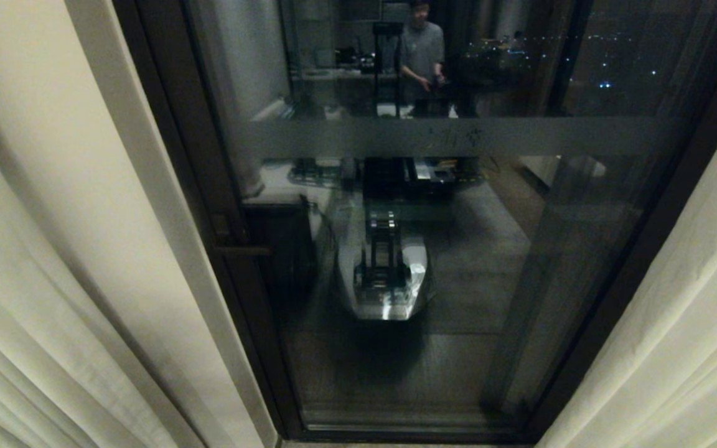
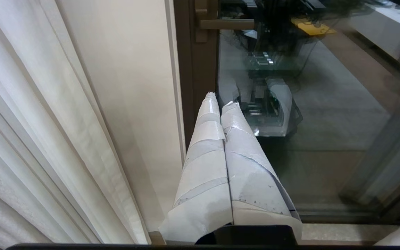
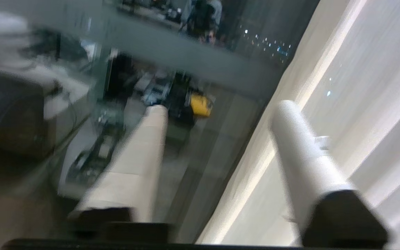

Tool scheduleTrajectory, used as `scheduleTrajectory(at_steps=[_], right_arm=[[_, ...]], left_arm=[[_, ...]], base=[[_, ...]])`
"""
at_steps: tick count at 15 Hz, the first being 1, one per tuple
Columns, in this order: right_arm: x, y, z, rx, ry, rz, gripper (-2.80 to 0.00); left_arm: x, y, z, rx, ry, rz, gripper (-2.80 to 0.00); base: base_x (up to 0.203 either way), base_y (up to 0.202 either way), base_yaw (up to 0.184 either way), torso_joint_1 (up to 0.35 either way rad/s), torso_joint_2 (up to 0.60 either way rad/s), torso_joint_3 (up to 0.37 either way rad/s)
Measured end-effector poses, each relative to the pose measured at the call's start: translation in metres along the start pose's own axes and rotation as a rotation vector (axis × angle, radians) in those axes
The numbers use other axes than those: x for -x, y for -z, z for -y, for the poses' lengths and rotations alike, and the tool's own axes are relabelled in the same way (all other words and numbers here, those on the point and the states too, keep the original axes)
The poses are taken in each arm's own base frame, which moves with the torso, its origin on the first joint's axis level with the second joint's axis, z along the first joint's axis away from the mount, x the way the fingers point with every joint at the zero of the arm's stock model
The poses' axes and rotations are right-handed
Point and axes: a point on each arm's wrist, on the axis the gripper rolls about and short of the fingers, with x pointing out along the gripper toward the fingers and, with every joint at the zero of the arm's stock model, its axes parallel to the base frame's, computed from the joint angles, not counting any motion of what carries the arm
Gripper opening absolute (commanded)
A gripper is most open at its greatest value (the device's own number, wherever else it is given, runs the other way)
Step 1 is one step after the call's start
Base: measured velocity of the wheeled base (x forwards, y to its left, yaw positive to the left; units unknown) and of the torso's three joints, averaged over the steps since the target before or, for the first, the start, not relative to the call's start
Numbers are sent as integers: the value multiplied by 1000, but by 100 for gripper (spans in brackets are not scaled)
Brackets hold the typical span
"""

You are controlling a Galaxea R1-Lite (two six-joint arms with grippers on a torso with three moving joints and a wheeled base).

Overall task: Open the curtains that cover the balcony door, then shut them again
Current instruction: Close the inner curtains on both sides

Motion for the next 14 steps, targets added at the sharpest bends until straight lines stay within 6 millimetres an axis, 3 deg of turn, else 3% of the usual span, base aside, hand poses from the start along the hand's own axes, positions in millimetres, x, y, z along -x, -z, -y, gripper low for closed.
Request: scheduleTrajectory(at_steps=[8, 14], right_arm=[[61, 69, -30, -52, -70, -162, -280], [101, 97, -43, -153, -169, -276, -280]], left_arm=[[0, 0, 0, 0, 0, 0, -280], [0, 0, 0, 0, 1, 0, -280]], base=[[0, 0, 0, 0, 0, 0], [0, 0, 0, 0, 0, 0]])
